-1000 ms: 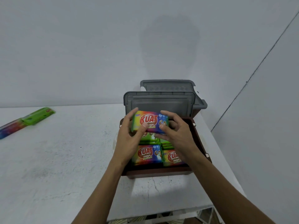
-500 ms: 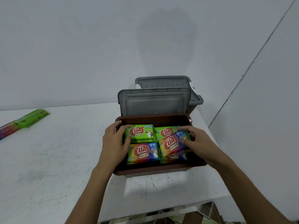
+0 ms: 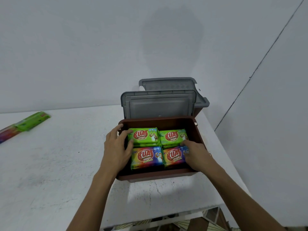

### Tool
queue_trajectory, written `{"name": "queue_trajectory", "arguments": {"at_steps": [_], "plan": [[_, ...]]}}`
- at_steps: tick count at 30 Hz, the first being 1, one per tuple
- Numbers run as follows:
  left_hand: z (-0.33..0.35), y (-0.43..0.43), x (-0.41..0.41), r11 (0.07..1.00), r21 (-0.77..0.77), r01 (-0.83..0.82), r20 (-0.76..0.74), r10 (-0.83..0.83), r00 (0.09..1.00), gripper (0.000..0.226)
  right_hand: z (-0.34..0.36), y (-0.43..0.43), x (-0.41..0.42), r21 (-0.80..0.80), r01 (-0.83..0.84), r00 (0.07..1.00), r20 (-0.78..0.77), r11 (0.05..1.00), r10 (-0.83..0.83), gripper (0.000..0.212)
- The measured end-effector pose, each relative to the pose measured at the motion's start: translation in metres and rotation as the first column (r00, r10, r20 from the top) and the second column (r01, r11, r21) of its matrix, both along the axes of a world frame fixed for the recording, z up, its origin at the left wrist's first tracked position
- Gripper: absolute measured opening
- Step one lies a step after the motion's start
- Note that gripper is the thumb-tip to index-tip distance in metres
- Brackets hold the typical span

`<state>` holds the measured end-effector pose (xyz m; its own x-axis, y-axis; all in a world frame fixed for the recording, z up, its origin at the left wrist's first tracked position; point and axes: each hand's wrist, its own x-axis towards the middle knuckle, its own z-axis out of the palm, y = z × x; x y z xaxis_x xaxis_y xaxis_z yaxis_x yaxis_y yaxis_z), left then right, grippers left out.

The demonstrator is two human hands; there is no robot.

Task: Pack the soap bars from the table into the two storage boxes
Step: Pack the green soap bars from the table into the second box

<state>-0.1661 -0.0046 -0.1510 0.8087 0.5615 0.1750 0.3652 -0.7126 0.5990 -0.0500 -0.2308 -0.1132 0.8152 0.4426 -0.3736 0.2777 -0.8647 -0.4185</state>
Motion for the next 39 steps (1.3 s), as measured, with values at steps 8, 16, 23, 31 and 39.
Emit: {"name": "queue_trajectory", "arguments": {"at_steps": [8, 16, 23, 31, 39], "plan": [[-0.002, 0.005, -0.004, 0.999, -0.027, 0.041, -0.01, -0.041, 0.999, 0.035, 0.019, 0.007, 0.003, -0.093, 0.006, 0.968, 0.25, 0.996, 0.018, 0.048], [0.006, 0.045, -0.033, 0.987, -0.058, 0.151, 0.07, -0.147, 0.987, 0.031, 0.041, 0.068, 0.009, 0.191, -0.108, 0.966, 0.251, 0.976, 0.058, 0.034], [0.014, 0.144, -0.093, 0.998, -0.049, -0.04, 0.048, 0.043, 0.998, 0.029, 0.057, 0.198, -0.019, 0.369, -0.294, 0.935, 0.3, 0.882, 0.187, 0.021], [0.005, 0.271, -0.17, 0.943, -0.007, -0.332, -0.039, 0.332, 0.943, 0.031, 0.037, 0.375, -0.079, 0.296, -0.575, 0.812, 0.326, 0.763, 0.485, 0.034], [-0.026, 0.364, -0.197, 0.896, 0.048, -0.442, -0.142, 0.444, 0.885, 0.036, -0.016, 0.51, -0.123, 0.037, -0.768, 0.602, 0.381, 0.639, 0.702, 0.049]]}}
